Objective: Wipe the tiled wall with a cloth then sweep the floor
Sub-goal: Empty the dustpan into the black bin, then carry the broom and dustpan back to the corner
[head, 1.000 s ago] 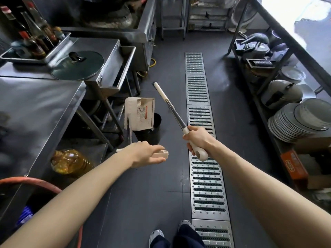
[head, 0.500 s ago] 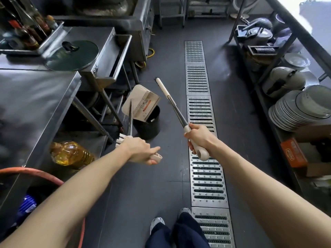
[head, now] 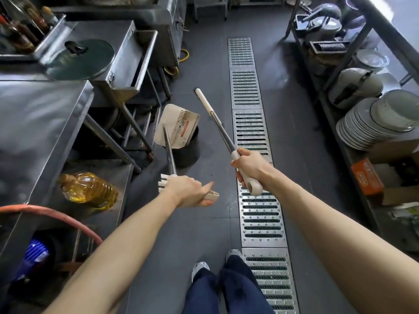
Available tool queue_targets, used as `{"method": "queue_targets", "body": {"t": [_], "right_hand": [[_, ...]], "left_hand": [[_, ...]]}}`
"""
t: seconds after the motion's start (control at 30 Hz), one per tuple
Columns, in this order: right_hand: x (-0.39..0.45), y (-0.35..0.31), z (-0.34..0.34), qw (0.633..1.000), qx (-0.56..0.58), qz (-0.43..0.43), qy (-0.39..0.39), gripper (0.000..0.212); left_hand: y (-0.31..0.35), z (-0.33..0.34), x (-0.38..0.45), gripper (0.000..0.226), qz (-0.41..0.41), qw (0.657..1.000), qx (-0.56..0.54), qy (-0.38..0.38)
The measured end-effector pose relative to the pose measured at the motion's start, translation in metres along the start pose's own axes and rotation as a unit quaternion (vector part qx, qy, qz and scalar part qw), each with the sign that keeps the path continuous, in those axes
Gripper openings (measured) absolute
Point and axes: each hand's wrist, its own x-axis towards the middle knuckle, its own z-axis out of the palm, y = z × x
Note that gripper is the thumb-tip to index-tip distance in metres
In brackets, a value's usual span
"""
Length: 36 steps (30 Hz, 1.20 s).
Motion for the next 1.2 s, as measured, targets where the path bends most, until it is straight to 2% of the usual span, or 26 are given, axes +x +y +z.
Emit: {"method": "queue_targets", "body": {"t": [0.2, 0.37, 0.57, 0.67, 0.73, 0.83, 0.9, 0.97, 1.03, 1.1, 1.2], "right_hand": [[-0.006, -0.005, 0.002, 1.000, 0.007, -0.005, -0.010, 0.037], [-0.007, -0.010, 0.006, 1.000, -0.006, -0.020, -0.008, 0.043], [-0.013, -0.016, 0.017, 0.999, -0.011, -0.033, -0.005, 0.044], [-0.018, -0.018, 0.025, 0.999, -0.009, -0.035, -0.001, 0.042], [-0.022, -0.019, 0.030, 0.999, -0.007, -0.040, -0.002, 0.043], [-0.031, -0.022, 0.038, 0.999, 0.010, -0.046, -0.013, 0.052], [-0.041, -0.027, 0.041, 0.997, 0.034, -0.052, -0.034, 0.053], [-0.060, -0.037, 0.039, 0.991, 0.045, -0.091, -0.084, 0.037], [-0.081, -0.051, 0.032, 0.969, 0.079, -0.173, -0.158, 0.048], [-0.101, -0.070, 0.028, 0.933, 0.150, -0.246, -0.214, 0.053], [-0.121, -0.096, 0.039, 0.896, 0.184, -0.331, -0.230, 0.066]], "left_hand": [[-0.017, 0.009, -0.016, 0.069, -0.037, 0.998, 0.005, 0.046], [-0.010, 0.027, -0.024, 0.068, -0.003, 1.000, 0.001, 0.003], [-0.032, 0.017, -0.033, 0.070, -0.035, 0.997, 0.024, 0.059], [-0.045, 0.015, -0.045, 0.086, -0.048, 0.988, 0.025, 0.144], [-0.061, 0.007, -0.057, 0.094, -0.058, 0.977, 0.001, 0.205], [-0.084, -0.015, -0.081, 0.086, -0.055, 0.955, -0.022, 0.291], [-0.098, -0.039, -0.100, 0.074, -0.112, 0.926, -0.118, 0.342], [-0.113, -0.062, -0.124, 0.061, -0.168, 0.886, -0.222, 0.371], [-0.122, -0.087, -0.154, 0.056, -0.193, 0.854, -0.255, 0.411], [-0.124, -0.103, -0.186, 0.054, -0.209, 0.841, -0.246, 0.434], [-0.115, -0.104, -0.224, 0.054, -0.229, 0.832, -0.285, 0.417]]}}
